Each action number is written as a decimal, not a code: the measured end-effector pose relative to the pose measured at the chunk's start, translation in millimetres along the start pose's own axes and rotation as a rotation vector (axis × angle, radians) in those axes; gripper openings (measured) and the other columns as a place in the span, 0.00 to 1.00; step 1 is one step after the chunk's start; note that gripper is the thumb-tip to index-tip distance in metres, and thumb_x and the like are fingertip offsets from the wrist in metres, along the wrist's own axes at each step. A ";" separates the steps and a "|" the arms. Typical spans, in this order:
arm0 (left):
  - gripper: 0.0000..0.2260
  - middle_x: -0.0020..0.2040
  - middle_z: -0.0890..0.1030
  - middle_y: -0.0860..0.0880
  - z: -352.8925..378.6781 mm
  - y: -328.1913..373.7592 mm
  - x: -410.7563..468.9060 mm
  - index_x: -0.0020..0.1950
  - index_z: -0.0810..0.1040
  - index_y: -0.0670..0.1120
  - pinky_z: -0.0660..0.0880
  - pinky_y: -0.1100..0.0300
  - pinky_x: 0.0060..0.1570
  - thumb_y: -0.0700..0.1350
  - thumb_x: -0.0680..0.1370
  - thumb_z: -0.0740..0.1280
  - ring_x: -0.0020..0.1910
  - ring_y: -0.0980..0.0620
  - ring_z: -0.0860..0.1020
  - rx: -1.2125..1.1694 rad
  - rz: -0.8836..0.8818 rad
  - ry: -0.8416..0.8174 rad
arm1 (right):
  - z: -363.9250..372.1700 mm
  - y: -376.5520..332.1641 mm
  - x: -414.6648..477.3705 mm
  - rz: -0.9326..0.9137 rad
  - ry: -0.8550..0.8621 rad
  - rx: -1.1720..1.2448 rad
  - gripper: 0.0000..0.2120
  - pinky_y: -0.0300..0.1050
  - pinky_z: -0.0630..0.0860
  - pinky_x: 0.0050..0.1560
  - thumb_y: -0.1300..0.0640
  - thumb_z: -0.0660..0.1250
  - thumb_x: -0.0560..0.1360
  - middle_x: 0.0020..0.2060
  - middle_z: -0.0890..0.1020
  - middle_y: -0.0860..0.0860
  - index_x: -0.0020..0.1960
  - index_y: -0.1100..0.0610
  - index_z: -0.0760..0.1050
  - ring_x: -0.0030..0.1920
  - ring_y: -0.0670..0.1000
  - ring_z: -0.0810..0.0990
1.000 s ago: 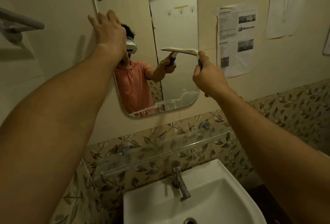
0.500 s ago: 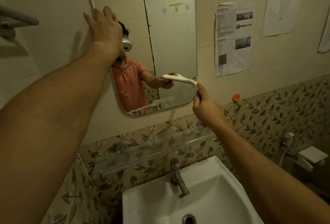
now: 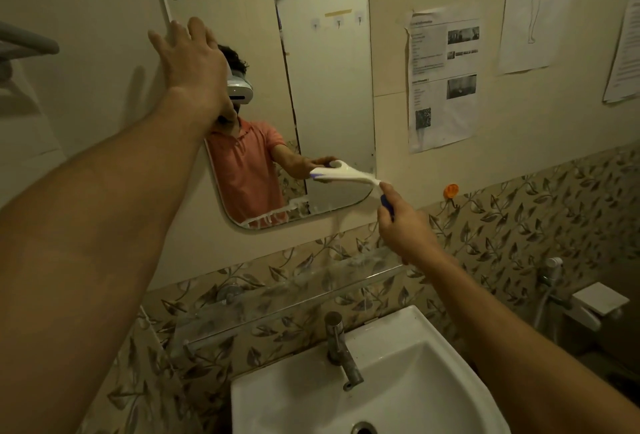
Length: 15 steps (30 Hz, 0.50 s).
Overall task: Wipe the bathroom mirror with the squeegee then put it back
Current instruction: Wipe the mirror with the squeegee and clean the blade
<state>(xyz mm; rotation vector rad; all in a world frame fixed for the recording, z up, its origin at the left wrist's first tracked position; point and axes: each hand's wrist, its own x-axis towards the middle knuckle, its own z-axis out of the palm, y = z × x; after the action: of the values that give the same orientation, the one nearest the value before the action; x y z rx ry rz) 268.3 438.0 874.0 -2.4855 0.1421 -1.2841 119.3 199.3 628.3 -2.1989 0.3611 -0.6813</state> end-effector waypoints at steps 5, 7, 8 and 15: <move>0.62 0.69 0.65 0.38 1.9 -1.2 0.9 0.77 0.62 0.39 0.63 0.31 0.68 0.70 0.54 0.79 0.70 0.36 0.65 -0.010 0.002 0.005 | -38.3 -30.8 31.6 -0.052 0.150 0.071 0.25 0.44 0.76 0.29 0.48 0.54 0.86 0.41 0.76 0.52 0.81 0.37 0.51 0.35 0.51 0.76; 0.62 0.69 0.65 0.37 2.5 -1.4 1.0 0.77 0.61 0.39 0.63 0.31 0.68 0.70 0.54 0.80 0.71 0.36 0.65 -0.012 0.004 0.007 | -45.5 -40.1 39.6 -0.039 0.171 0.059 0.26 0.50 0.81 0.30 0.48 0.53 0.86 0.42 0.76 0.53 0.81 0.36 0.50 0.37 0.54 0.78; 0.62 0.69 0.65 0.37 2.7 -1.6 1.1 0.78 0.61 0.39 0.63 0.31 0.68 0.70 0.54 0.80 0.71 0.35 0.64 -0.013 0.007 0.006 | -46.0 -40.8 40.9 -0.028 0.172 0.055 0.26 0.51 0.81 0.31 0.49 0.53 0.86 0.42 0.77 0.53 0.81 0.36 0.50 0.37 0.54 0.78; 0.62 0.66 0.66 0.37 2.2 -1.1 1.2 0.76 0.64 0.38 0.64 0.33 0.69 0.71 0.53 0.79 0.65 0.35 0.68 0.012 0.018 0.018 | -7.2 -3.3 20.6 0.035 0.167 0.018 0.27 0.50 0.77 0.32 0.51 0.53 0.86 0.37 0.76 0.53 0.82 0.39 0.49 0.33 0.51 0.75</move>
<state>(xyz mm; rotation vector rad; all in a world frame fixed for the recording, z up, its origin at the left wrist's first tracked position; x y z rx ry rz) 270.7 439.3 874.1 -2.4578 0.1609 -1.2963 132.0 187.5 642.1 -2.1192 0.4753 -0.8479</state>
